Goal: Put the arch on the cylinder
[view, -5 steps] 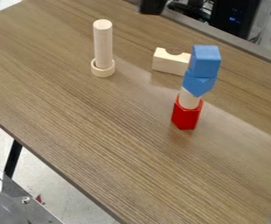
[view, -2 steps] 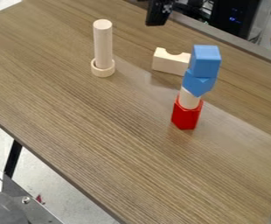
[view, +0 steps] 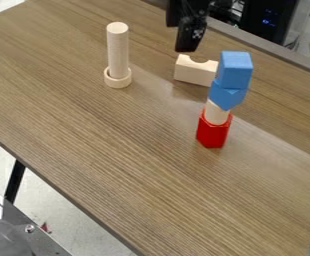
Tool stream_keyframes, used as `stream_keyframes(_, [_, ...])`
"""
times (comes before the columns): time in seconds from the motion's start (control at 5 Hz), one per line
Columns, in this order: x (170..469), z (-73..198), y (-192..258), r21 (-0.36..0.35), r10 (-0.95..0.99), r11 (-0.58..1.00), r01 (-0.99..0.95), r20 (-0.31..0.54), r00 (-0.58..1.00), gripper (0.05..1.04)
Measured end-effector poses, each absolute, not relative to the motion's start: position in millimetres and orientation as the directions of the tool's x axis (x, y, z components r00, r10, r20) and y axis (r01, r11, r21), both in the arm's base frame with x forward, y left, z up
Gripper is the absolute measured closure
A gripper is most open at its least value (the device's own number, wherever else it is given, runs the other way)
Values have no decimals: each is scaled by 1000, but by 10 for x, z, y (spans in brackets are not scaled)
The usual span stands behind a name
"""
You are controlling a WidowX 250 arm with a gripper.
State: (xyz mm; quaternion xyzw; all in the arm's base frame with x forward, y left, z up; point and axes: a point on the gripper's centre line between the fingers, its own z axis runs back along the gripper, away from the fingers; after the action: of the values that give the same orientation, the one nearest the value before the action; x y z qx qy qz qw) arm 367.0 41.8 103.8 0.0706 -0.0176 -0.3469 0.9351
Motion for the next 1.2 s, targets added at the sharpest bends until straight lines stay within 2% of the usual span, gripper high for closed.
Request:
stream_keyframes(0.4, [3677, 735, 398, 102, -684, 718, 688, -77, 725, 83])
stream_keyframes(0.8, [3702, 595, 344, 54, -723, 687, 724, -51, 689, 83])
stream_keyframes(1.0, [3801, 643, 330, 78, -756, 651, 755, -17, 654, 83])
stream_keyframes(1.2, [3863, 657, 327, 127, -777, 622, 773, -19, 629, 83])
